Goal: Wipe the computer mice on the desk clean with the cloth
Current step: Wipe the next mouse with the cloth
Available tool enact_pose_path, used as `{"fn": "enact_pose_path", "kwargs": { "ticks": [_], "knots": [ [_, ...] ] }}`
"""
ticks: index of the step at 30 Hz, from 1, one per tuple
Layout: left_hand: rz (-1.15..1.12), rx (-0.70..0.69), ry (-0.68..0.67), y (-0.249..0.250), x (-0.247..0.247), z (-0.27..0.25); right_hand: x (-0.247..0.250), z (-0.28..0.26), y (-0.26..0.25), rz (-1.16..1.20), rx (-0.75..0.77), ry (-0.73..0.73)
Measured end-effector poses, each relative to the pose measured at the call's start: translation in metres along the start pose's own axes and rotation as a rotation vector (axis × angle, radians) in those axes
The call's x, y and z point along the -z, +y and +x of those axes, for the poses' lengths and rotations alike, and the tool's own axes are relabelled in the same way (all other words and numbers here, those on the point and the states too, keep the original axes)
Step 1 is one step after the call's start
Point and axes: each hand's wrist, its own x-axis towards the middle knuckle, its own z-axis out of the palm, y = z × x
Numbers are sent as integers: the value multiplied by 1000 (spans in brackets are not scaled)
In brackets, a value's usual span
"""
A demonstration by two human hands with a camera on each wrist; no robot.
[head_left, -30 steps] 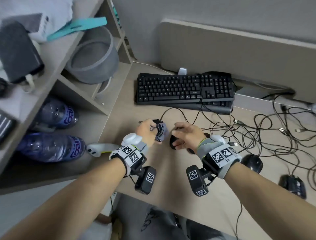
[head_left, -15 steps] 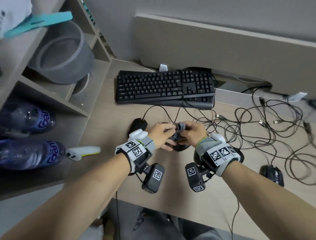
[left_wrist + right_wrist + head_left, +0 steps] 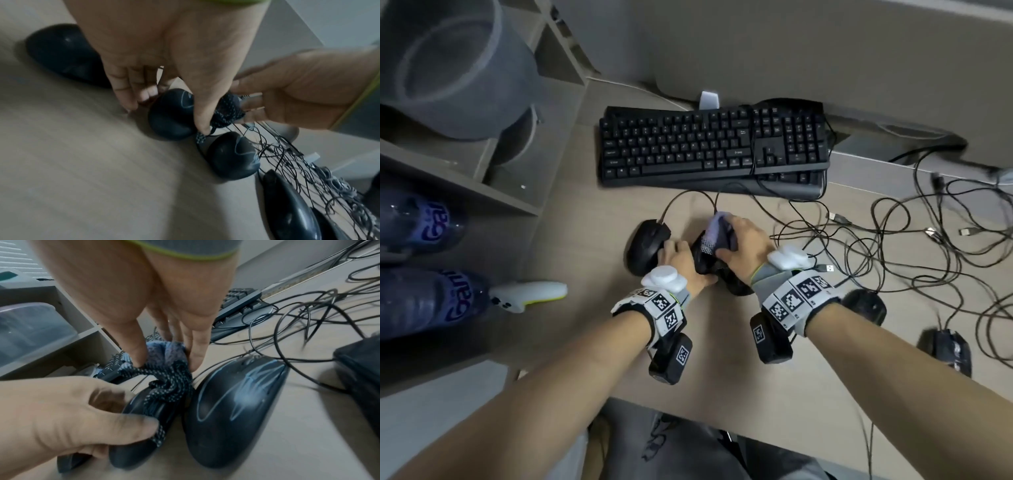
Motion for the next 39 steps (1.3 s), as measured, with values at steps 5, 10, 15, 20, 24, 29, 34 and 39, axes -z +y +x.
{"fn": "enact_pose_path", "kwargs": {
  "ticks": [5, 10, 15, 20, 24, 29, 34, 39],
  "knots": [
    [-31, -26, 63, 5, -6, 0, -11, -1, 6, -65, 37, -66],
    [-300, -57, 26, -3, 7, -11, 1, -6, -5, 67, 13, -8],
    [-454, 57, -114, -6, 22, -25, 11, -16, -11, 126, -39, -46],
    [-876, 63, -177, 6, 61, -45, 35, -24, -25, 340, -14, 47],
    [-1136, 22, -220, 21, 90, -64, 61, -35, -46, 395, 108, 213],
    [-1387, 172, -91, 46, 122, -79, 91, -55, -70, 260, 259, 253],
    [-1438, 143, -98, 56, 139, -83, 99, -65, -89, 153, 367, 224],
    [-1412, 110, -120, 55, 144, -90, 119, -50, -91, 204, 251, 367]
  ]
}}
